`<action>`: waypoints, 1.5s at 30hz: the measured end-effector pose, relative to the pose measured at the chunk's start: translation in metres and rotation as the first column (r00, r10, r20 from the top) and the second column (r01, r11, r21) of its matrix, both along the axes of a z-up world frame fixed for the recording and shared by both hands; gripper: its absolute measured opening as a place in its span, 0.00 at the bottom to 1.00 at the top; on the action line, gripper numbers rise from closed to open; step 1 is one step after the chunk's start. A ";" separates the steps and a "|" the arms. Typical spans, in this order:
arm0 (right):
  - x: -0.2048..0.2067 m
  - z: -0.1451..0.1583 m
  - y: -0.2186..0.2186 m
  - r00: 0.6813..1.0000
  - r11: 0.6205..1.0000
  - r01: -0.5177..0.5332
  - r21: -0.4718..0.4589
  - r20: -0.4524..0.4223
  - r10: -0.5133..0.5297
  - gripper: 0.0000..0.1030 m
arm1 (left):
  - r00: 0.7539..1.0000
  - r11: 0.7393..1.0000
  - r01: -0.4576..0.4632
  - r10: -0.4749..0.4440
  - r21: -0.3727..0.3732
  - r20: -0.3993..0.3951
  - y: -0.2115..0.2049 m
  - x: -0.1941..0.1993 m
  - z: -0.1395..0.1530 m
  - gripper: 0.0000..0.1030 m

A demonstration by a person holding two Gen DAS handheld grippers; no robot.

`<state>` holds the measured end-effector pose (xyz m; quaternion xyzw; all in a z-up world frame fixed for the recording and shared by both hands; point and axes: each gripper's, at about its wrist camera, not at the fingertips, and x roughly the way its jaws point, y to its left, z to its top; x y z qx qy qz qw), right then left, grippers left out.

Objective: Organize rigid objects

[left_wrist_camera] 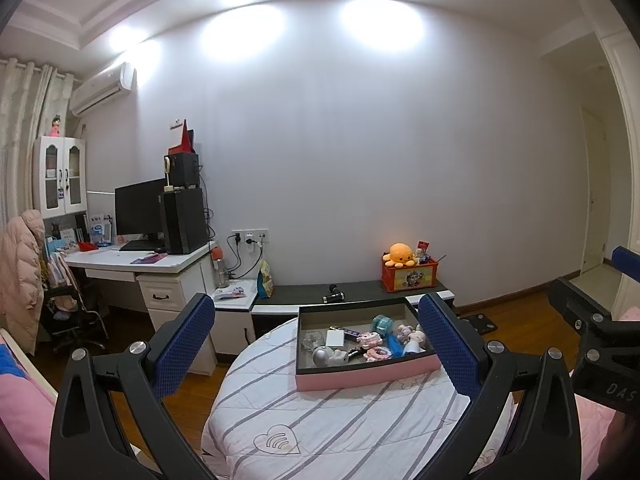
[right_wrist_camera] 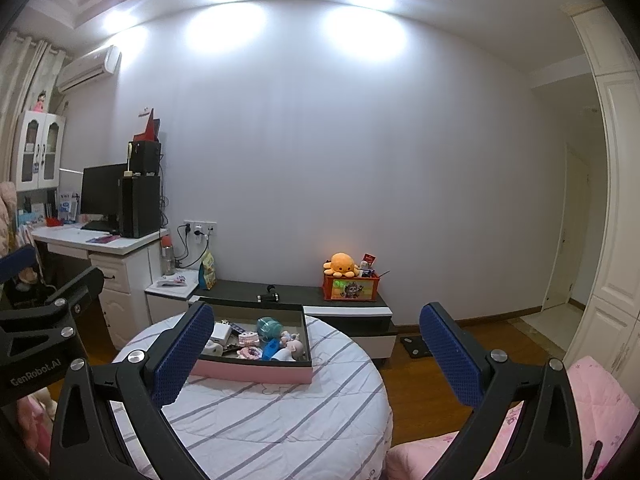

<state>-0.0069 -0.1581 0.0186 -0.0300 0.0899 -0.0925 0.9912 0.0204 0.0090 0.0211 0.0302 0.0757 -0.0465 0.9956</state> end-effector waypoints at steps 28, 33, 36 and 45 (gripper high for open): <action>0.002 -0.001 0.003 1.000 1.000 -0.027 -0.002 -0.008 0.027 1.00 | 1.000 1.000 0.012 -0.012 -0.006 0.009 0.001 -0.001 0.002 1.00; 0.002 -0.002 0.003 1.000 1.000 -0.028 -0.002 -0.008 0.028 1.00 | 1.000 1.000 0.011 -0.011 -0.004 0.010 0.002 -0.001 0.002 1.00; 0.002 -0.002 0.003 1.000 1.000 -0.024 -0.003 -0.011 0.024 1.00 | 1.000 1.000 0.013 -0.013 -0.003 0.008 0.002 -0.001 0.002 1.00; 0.003 -0.001 0.001 1.000 1.000 -0.019 -0.003 -0.019 0.019 1.00 | 1.000 1.000 0.013 -0.013 0.000 0.007 0.002 -0.001 0.003 1.00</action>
